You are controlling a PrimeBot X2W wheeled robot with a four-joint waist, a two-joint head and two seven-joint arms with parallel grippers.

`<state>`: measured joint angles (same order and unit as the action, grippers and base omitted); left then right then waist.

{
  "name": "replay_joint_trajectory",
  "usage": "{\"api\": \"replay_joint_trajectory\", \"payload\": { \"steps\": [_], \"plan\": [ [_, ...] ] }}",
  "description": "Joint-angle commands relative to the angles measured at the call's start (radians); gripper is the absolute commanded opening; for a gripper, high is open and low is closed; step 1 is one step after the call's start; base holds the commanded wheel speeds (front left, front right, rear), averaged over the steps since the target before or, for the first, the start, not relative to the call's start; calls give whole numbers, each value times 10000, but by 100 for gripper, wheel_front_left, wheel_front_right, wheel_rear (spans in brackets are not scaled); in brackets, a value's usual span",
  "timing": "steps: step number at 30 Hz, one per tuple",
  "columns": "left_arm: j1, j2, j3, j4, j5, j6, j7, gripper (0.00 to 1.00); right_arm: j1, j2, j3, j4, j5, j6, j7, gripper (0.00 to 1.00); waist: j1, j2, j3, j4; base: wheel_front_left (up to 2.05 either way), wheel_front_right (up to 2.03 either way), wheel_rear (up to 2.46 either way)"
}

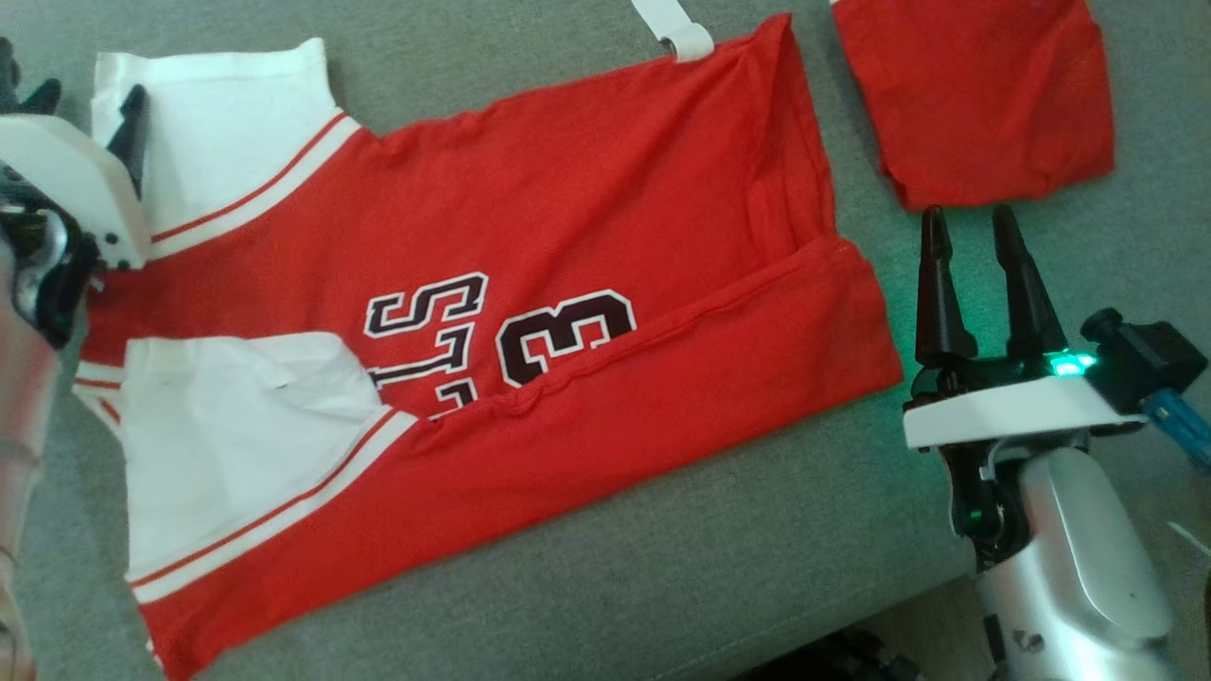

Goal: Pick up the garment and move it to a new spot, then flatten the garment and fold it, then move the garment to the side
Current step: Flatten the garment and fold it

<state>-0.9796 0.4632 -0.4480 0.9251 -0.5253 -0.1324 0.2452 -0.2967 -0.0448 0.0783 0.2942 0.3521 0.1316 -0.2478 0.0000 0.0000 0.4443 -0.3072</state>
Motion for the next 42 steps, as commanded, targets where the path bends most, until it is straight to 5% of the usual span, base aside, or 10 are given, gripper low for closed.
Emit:
{"api": "replay_joint_trajectory", "payload": {
  "steps": [1, 7, 8, 9, 15, 22, 33, 42],
  "plan": [
    [-509, 539, 171, -134, -38, 18, -22, 100, -132, -54, 207, -251, 80, -9, -107, 100, 0, 0, 75, -89, 0, 0, 0],
    [-807, 481, -154, 407, -390, 18, 408, 100, -176, -54, 132, -343, 144, -9, -130, 100, 0, 0, 240, -185, 0, 0, 0],
    [-799, 436, -276, 418, -504, 18, 559, 94, -166, -54, 107, -355, 133, -9, -132, 100, 0, 0, 243, -182, 0, 0, 0],
    [-796, 410, -326, 417, -680, 18, 647, 0, -160, -54, 70, -366, 117, -9, -133, 100, 0, 0, 240, -170, 0, 0, 0],
    [-727, 369, -859, 93, -1195, 18, 392, 0, -156, -54, -340, -461, -164, -9, -137, 100, 0, 0, 22, 189, 0, 0, 0],
    [-540, 192, -1276, -594, -1433, 18, -1286, 0, -216, -54, -739, -627, -991, -9, 136, 100, 0, 0, -616, 1010, 0, 0, 0],
    [314, -81, -1672, -2387, -1359, 94, -3242, 0, -947, -54, -1144, -1156, -2450, -9, 2426, 100, 0, 0, -1262, 2536, 0, 0, 0],
    [1736, -313, -2099, -4800, -1310, 643, -3329, 0, -2914, -1095, -746, 1064, -3297, -9, 4745, 100, 0, 0, -1302, 3614, 0, 0, 0]
  ]
}}
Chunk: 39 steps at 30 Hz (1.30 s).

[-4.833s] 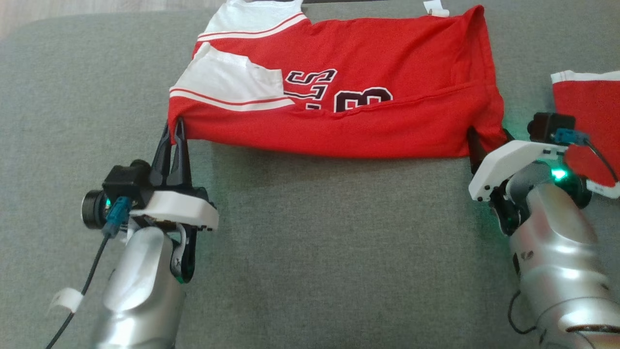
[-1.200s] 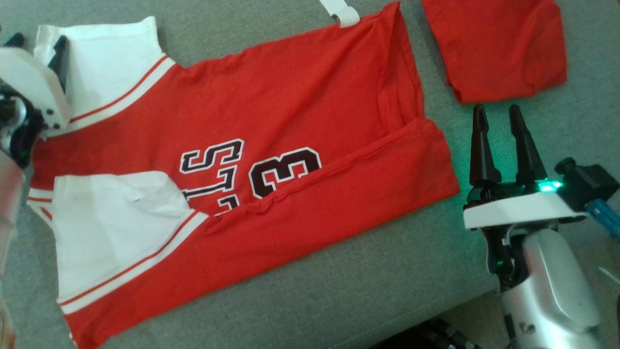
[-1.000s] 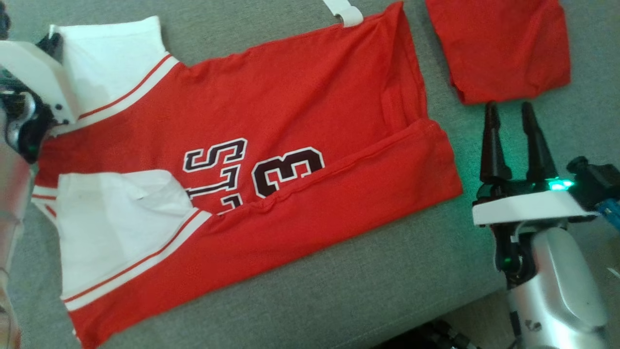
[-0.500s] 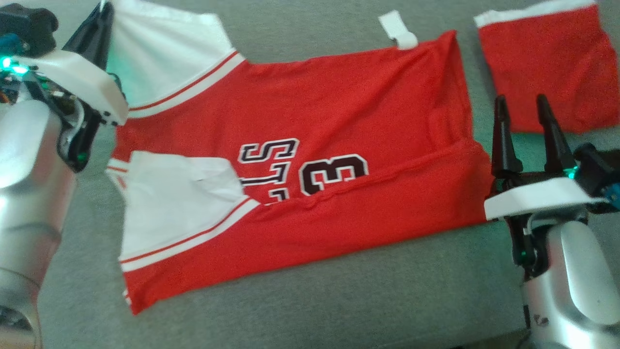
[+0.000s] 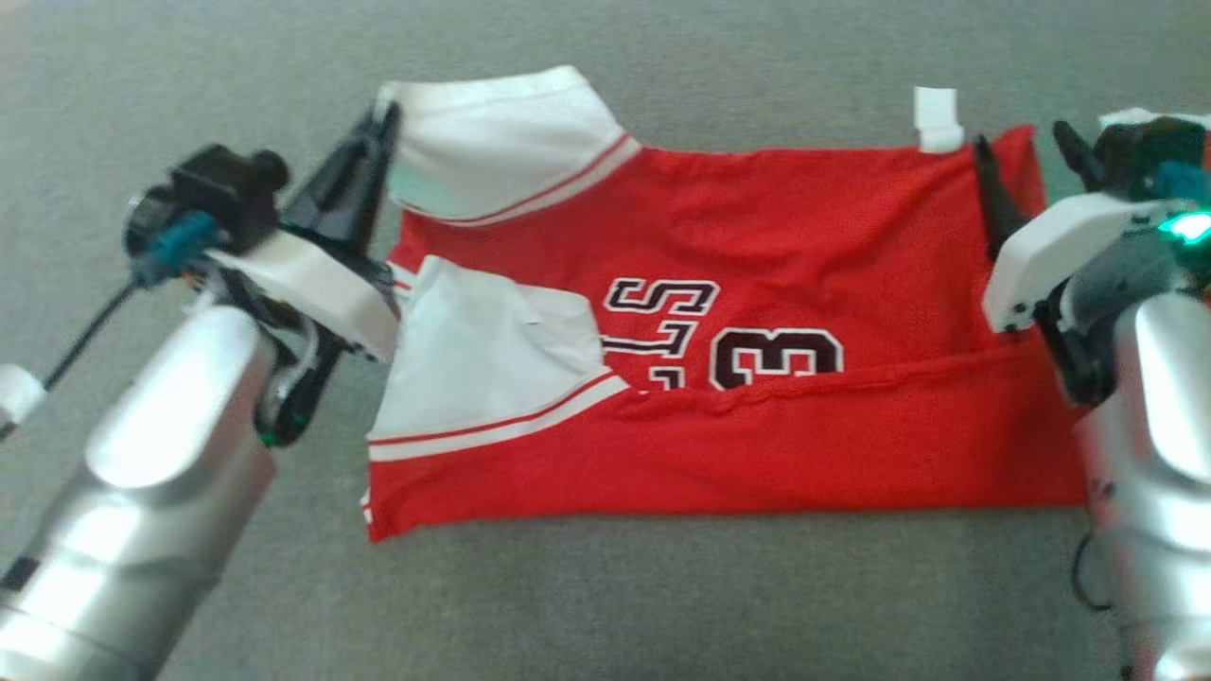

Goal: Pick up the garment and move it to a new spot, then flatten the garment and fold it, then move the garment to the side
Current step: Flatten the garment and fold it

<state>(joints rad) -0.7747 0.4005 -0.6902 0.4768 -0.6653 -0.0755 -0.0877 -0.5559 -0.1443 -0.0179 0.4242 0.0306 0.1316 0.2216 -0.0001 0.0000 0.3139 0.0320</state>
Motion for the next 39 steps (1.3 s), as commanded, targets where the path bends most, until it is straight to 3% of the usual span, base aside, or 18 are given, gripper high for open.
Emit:
{"api": "replay_joint_trajectory", "payload": {
  "steps": [1, 10, 20, 21, 22, 23, 31, 39],
  "plan": [
    [-215, 295, 242, -559, 98, 90, 77, 0, -545, -290, 290, 148, -202, -9, 190, 100, 1, 0, 27, 319, 0, 0, 0],
    [-24, 326, 94, -1859, 106, 387, 401, 0, -2030, -1227, 466, 3122, -859, -9, 535, 100, 1, 0, 320, 728, 0, 0, 0],
    [-113, 492, 94, -2330, 104, 564, 602, 0, -3176, -1452, 498, 5180, -1311, -9, -29, 100, 1, 0, 660, 707, 0, 0, 0],
    [-135, 495, 94, -2336, 107, 575, 607, 0, -3266, -1448, 530, 5353, -1301, -9, -6, 89, 1, 0, 687, 710, 0, 0, 0],
    [-152, 497, 93, -2334, 109, 586, 614, 0, -3343, -1443, 579, 5515, -1284, -9, 14, 20, 1, 0, 706, 712, 0, 0, 0],
    [-172, 502, 96, -2321, 108, 599, 624, 0, -3420, -1440, 650, 5667, -1258, -9, 18, 0, 1, 0, 723, 706, 0, 0, 0],
    [-427, 681, 329, -1871, 97, 798, 599, 0, -4149, -1365, 1032, 6141, -439, -9, -513, 0, 1, 0, 661, 485, 0, 0, 0],
    [-1794, 895, 538, -701, 484, 686, 386, 0, -5154, -1089, 1525, 5803, 1555, -9, -1302, 0, 1, 0, 841, 130, 0, 0, 0]
  ]
}}
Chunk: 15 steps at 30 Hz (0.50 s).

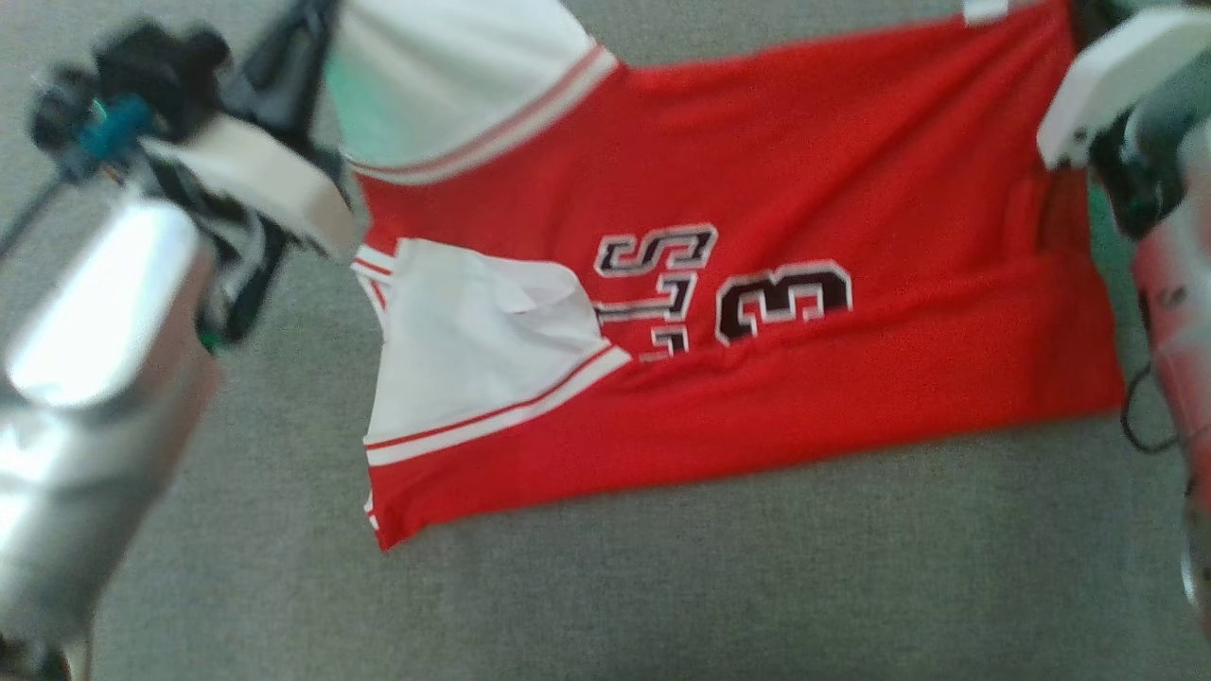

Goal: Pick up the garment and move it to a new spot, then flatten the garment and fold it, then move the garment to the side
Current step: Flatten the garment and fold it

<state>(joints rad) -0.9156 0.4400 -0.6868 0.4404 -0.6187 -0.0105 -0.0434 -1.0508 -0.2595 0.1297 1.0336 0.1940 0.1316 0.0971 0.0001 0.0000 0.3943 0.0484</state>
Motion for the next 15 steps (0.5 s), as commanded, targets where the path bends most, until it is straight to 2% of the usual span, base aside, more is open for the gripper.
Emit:
{"api": "replay_joint_trajectory", "payload": {
  "steps": [1, 7, 15],
  "plan": [
    [-649, 494, 513, -134, 96, -16, -128, 0, -324, 81, 162, -377, 147, -9, -133, 0, -1, 0, 98, -75, 0, 0, 0],
    [-2364, 285, 529, 1492, 653, -204, -808, 0, -1101, 96, 531, -709, 1390, -9, -711, 0, -1, 0, 493, -228, 0, 0, 0],
    [-3847, -571, 522, 3519, 943, -388, -1872, 0, -1616, 100, 796, -675, 2604, -9, -1711, 0, -1, 0, 653, -166, 0, 0, 0]
  ]
}}
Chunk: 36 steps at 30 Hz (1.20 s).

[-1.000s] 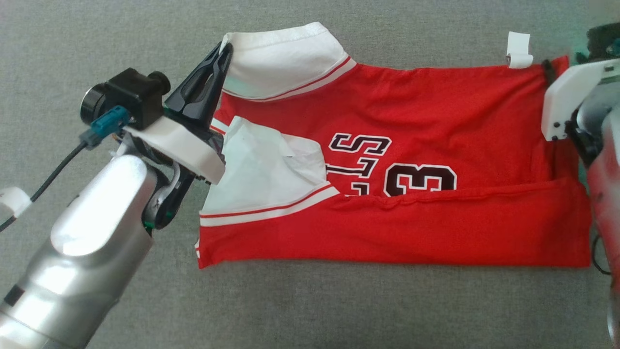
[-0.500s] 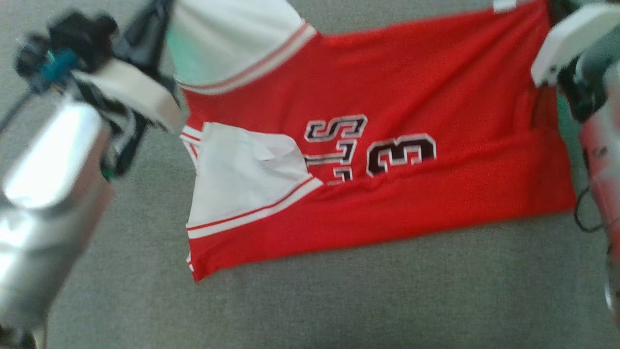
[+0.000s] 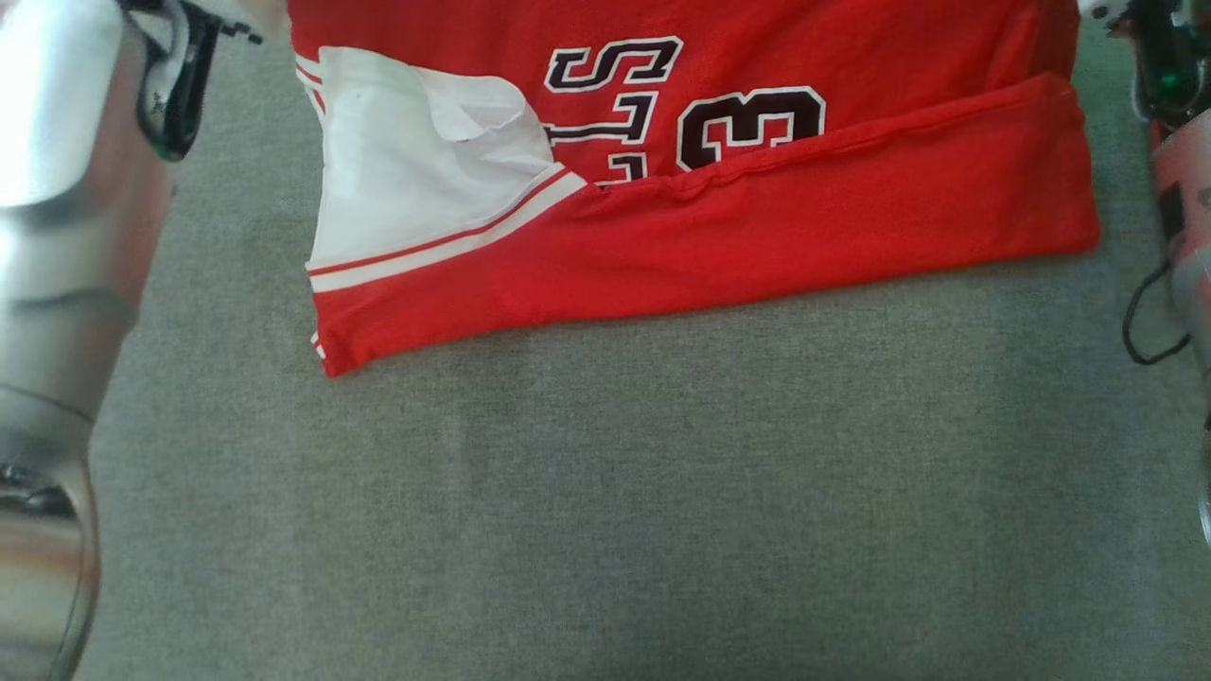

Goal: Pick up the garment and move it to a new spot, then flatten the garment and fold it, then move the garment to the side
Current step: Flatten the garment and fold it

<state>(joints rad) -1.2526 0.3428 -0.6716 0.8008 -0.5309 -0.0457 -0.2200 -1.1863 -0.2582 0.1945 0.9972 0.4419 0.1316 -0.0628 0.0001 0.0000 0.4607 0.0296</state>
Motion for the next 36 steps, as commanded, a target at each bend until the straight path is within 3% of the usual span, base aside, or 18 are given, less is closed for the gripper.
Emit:
{"api": "replay_joint_trajectory", "payload": {
  "steps": [1, 10, 17, 22, 36],
  "plan": [
    [-507, 316, 345, 58, 78, -93, -170, 0, -227, 49, 255, -299, 228, -9, -181, 0, -1, 0, -26, 36, 0, 0, 0],
    [305, 99, 38, 427, 136, -564, -396, 0, 583, -576, 1196, -449, 1666, -9, -176, 0, -1, 0, -506, 305, 0, 0, 0],
    [1721, 413, -304, -322, -160, -767, -351, 0, 1719, -1332, 2133, -1034, 2965, -9, 484, 0, -1, 0, -1151, 566, 0, 0, 0],
    [2595, 641, -785, -1131, -532, -826, 263, 0, 2485, -2108, 3029, -1491, 3185, -9, 683, 0, -1, 0, -1456, 772, 0, 0, 0],
    [4814, 2440, -2546, -4344, -1833, -848, 3136, 0, 3910, -3993, 5723, -2553, 4099, -9, 2298, 0, -1, 0, -2181, 913, 0, 0, 0]
  ]
}}
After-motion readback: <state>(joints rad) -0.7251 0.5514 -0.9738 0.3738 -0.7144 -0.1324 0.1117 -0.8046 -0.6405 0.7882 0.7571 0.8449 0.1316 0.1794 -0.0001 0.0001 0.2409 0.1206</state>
